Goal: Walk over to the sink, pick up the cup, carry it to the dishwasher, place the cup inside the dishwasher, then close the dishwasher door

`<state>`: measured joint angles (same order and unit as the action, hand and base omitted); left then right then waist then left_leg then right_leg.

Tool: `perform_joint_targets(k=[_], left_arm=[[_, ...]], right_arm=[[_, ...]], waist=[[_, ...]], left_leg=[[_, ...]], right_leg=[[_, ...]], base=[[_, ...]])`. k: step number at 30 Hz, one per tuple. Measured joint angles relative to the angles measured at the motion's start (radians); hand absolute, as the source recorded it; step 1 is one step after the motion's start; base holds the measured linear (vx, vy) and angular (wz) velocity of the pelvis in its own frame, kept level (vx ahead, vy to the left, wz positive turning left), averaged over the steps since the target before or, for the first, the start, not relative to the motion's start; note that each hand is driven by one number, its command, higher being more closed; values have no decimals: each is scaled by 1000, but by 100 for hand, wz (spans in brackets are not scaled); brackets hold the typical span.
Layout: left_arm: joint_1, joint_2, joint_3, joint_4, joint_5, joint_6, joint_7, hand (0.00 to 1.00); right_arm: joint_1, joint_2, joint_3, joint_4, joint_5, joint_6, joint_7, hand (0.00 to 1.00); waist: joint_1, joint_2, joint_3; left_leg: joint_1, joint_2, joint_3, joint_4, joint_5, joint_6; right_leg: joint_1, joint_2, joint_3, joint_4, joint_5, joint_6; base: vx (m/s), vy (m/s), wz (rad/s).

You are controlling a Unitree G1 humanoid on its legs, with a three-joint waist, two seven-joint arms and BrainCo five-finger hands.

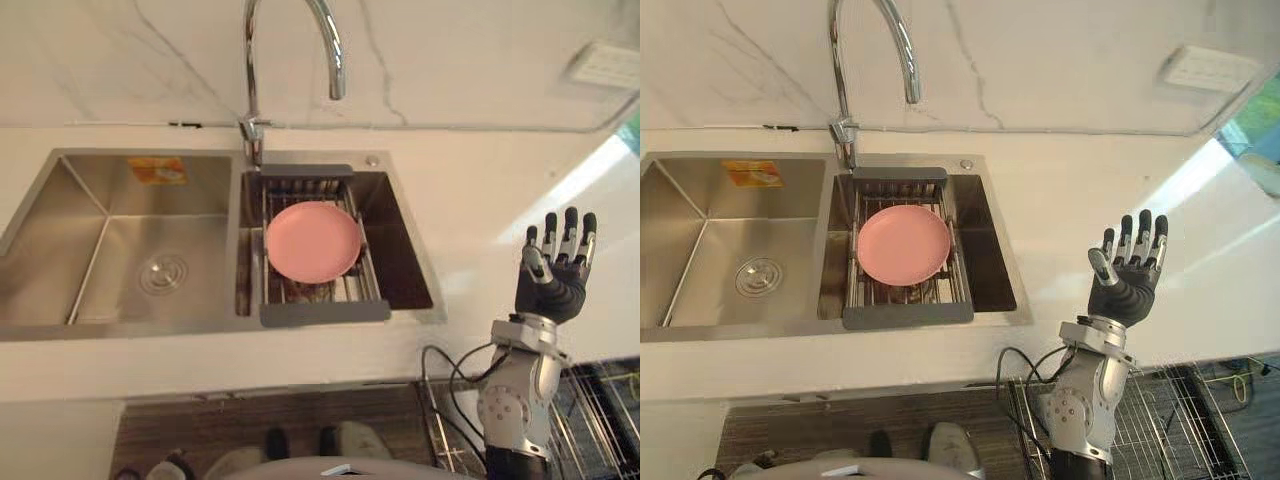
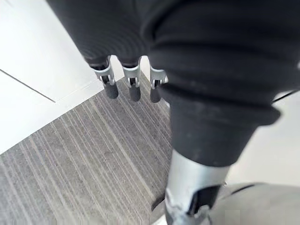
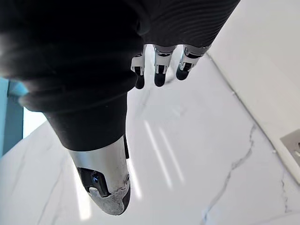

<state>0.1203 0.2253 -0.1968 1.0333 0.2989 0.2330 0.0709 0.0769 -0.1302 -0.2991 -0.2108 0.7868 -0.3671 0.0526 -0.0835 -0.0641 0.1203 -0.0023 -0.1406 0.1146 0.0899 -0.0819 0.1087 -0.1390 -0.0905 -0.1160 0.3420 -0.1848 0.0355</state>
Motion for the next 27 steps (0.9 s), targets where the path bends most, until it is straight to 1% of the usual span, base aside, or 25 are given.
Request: perform_joint_targets(k=[2, 4, 7, 8, 11, 14, 15, 17, 18, 19, 21, 22, 24, 25, 26, 27], left_arm=[[13, -2, 0, 0, 0, 0, -8, 0], [16, -3, 1, 0, 0, -2, 11, 0], [9, -6, 5, -4, -8, -4, 39, 0], [38, -35, 81, 0, -22, -31, 59, 0], [38, -34, 81, 0, -22, -31, 60, 0], [38, -34, 88, 0, -36, -30, 60, 0], [33, -34, 102, 0, -67, -25, 61, 0], [26, -38, 117, 0, -116, -8, 60, 0], [26, -38, 117, 0, -125, -3, 59, 0], [25, -38, 116, 0, -141, 1, 60, 0], [16, -41, 115, 0, -161, 1, 61, 0], [11, -41, 115, -2, -171, -3, 52, 0], [6, -39, 113, -7, -205, 5, 50, 0], [0, -36, 110, -12, -263, 28, 59, 0], [3, -32, 110, -12, -305, 41, 63, 0], [5, -31, 110, -12, -316, 42, 66, 0]], right_arm=[[-7, 0, -6, 0, 2, 0, 1, 0], [-7, 0, -17, 0, -11, -1, -2, 0], [-6, 0, -26, 0, 1, -2, 0, 0], [29, -39, -25, -2, 14, 5, 120, 0], [29, -39, -25, -2, 14, 5, 120, 0], [29, -39, -16, -2, 14, 9, 120, 0], [28, -39, -15, -2, 14, 23, 119, 0], [24, -39, -6, -2, 10, 41, 115, 0], [22, -40, 5, -2, 9, 47, 109, 0], [20, -39, 25, -2, 8, 60, 96, 0], [18, -39, 50, 6, 5, 74, 68, 0], [17, -39, 63, 20, -18, 90, 49, 0], [17, -39, 68, 48, -71, 114, 25, 0], [17, -40, 67, 61, -141, 127, 23, 0], [17, -42, 66, 75, -209, 134, 24, 0], [18, -46, 66, 75, -247, 136, 26, 0]], waist=[[-1, 0, -1], [-1, 0, -3], [-9, 1, -9], [-26, 25, -35], [-25, 25, -35], [-17, 23, -33], [-8, 19, -29], [7, 16, -25], [11, 15, -25], [22, 15, -25], [27, 18, -23], [27, 20, -23], [35, 23, -24], [37, 25, -22], [38, 25, -22], [37, 26, -22]], left_leg=[[24, 14, 16, 11, -16, -22], [45, 22, 26, 13, -22, -32], [47, 22, 36, 10, -22, -33], [48, 61, 104, -96, 27, -33], [48, 61, 104, -96, 27, -33], [39, 65, 103, -86, 26, -33], [27, 69, 104, -64, 22, -35], [7, 78, 105, -31, 10, -39], [3, 82, 105, -23, 9, -41], [2, 87, 105, -19, 7, -44], [0, 95, 100, -12, 2, -52], [-3, 102, 101, 1, -7, -65], [-14, 114, 105, 15, -15, -77], [-14, 121, 109, 16, -16, -81], [-10, 125, 111, 16, -14, -87], [-6, 127, 113, 15, -12, -88]], right_leg=[[37, 17, 12, -22, 10, -14], [55, 26, 26, -28, 14, -21], [59, 29, 45, -48, 14, -21], [39, 71, 54, -124, 91, -12], [39, 71, 54, -124, 91, -12], [40, 71, 46, -134, 90, -14], [41, 66, 29, -140, 89, -18], [46, 47, -48, -147, 91, -23], [50, 41, -77, -149, 92, -24], [55, 30, -125, -152, 93, -25], [64, 23, -175, -152, 91, -27], [70, 21, -197, -150, 79, -39], [69, 17, -233, -142, 68, -41], [68, 15, -249, -137, 61, -44], [66, 12, -258, -126, 54, -48], [66, 12, -259, -119, 54, -46]], base=[[189, -49, -26], [155, -35, -28], [98, -16, -18], [35, -1, -10], [0, 0, 0], [1, -2, 1], [7, -8, 4], [15, -18, 4], [17, -35, 4], [6, -54, 9], [1, -71, 18], [7, -93, 20], [10, -103, 8], [22, -112, -2], [29, -113, -2], [68, -123, 0]])
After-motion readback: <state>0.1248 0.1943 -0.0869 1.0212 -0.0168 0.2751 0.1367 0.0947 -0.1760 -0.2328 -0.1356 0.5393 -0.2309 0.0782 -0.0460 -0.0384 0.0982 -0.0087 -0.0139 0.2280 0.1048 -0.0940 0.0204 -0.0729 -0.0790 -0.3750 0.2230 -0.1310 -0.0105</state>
